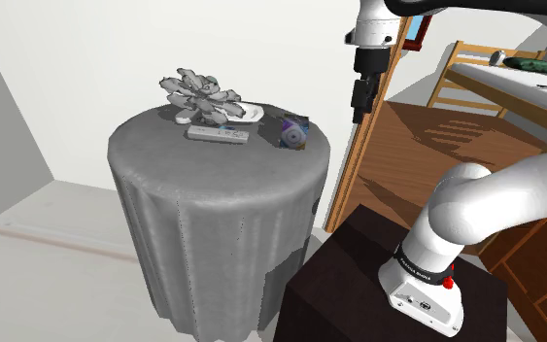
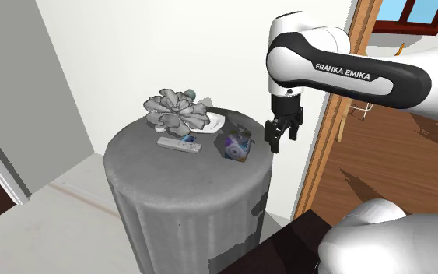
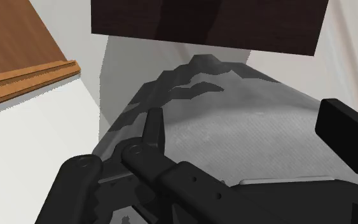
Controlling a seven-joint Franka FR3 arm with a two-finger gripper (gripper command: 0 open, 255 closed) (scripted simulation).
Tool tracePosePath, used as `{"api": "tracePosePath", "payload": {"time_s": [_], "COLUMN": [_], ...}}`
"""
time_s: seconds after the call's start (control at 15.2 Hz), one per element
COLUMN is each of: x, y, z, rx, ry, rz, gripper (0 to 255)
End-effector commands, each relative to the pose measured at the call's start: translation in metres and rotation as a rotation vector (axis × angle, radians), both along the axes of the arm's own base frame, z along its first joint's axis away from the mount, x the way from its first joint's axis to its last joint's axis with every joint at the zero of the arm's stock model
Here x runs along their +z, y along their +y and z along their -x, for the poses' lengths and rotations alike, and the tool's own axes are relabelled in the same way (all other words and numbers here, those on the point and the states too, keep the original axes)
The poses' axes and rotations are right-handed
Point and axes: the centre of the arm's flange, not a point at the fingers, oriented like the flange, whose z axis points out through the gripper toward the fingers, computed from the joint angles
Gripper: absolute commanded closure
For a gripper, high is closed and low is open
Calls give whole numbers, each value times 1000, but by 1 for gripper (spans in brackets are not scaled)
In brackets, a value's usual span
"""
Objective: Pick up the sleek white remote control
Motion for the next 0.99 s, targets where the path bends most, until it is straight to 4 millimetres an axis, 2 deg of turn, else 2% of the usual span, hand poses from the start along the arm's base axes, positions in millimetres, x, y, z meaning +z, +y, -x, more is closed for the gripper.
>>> {"api": "tracePosePath", "payload": {"time_s": [0.0, 0.46, 0.92], "x": [0, -23, -44], "y": [0, 35, 79], "z": [0, -77, -149], "rx": [0, 124, 248], "ry": [0, -43, -85], "rz": [0, 27, 53], "gripper": [0, 0, 0]}}
